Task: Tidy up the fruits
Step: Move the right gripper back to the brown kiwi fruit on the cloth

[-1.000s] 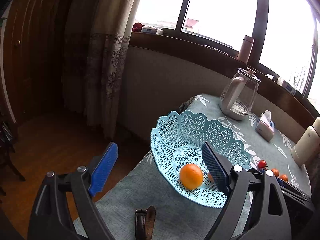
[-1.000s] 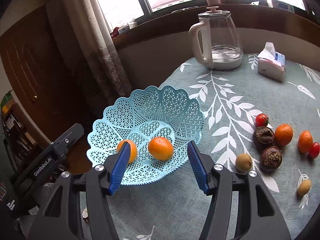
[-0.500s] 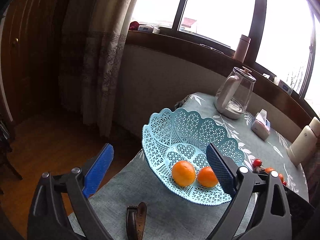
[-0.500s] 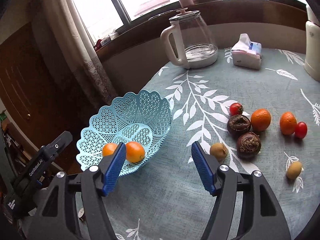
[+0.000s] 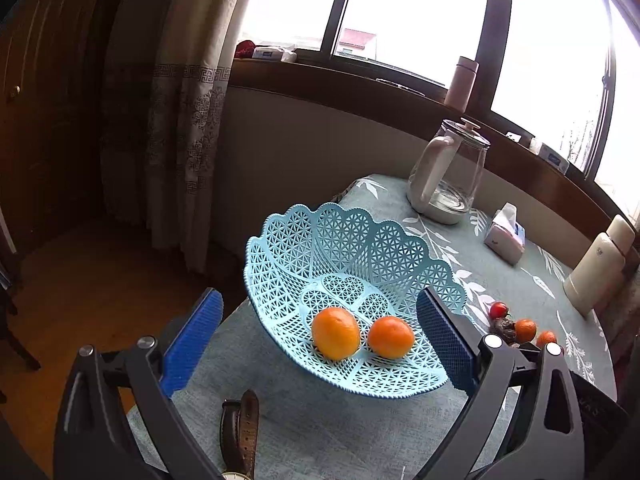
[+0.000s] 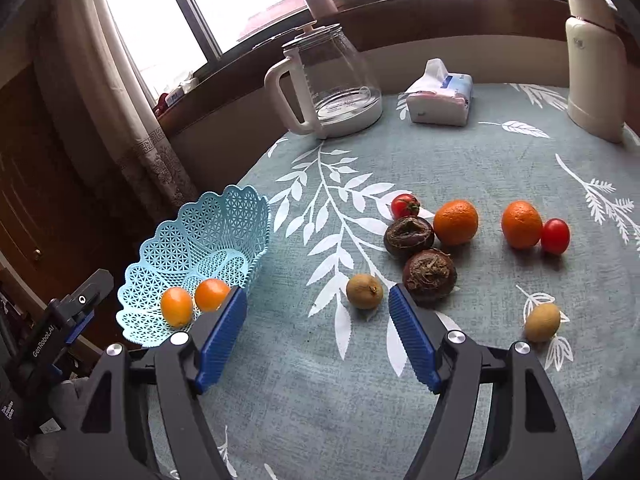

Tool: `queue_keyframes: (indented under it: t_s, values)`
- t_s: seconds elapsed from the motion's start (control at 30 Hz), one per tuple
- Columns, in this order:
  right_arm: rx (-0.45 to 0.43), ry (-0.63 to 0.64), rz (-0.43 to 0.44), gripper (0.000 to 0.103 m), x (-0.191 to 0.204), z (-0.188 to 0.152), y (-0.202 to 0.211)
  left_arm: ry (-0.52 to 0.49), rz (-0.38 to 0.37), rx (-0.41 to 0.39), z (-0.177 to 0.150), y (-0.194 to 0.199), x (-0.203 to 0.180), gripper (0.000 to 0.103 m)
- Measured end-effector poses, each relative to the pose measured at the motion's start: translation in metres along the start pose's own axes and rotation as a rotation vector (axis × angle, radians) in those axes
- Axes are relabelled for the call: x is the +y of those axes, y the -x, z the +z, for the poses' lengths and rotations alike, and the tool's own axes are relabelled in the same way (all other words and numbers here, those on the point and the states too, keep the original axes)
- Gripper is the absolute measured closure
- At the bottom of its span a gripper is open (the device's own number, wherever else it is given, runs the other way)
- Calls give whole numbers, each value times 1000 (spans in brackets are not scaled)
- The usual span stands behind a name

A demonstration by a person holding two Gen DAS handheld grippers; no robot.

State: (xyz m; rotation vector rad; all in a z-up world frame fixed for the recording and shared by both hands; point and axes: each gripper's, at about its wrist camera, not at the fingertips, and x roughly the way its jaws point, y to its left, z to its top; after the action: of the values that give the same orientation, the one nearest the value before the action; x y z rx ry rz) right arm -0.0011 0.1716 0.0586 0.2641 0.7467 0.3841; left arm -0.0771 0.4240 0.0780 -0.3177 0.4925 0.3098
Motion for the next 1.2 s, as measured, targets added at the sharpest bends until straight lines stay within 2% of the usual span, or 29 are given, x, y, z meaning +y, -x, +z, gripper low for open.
queue_keyframes:
  t_s: [1.0, 1.2]
  values:
    - [-71, -109, -243, 30, -117, -14, 48, -162, -65, 42, -20, 1, -57, 4]
    - [-59, -115, -252, 30, -131, -15, 51, -190, -83, 45, -23, 2, -72, 4]
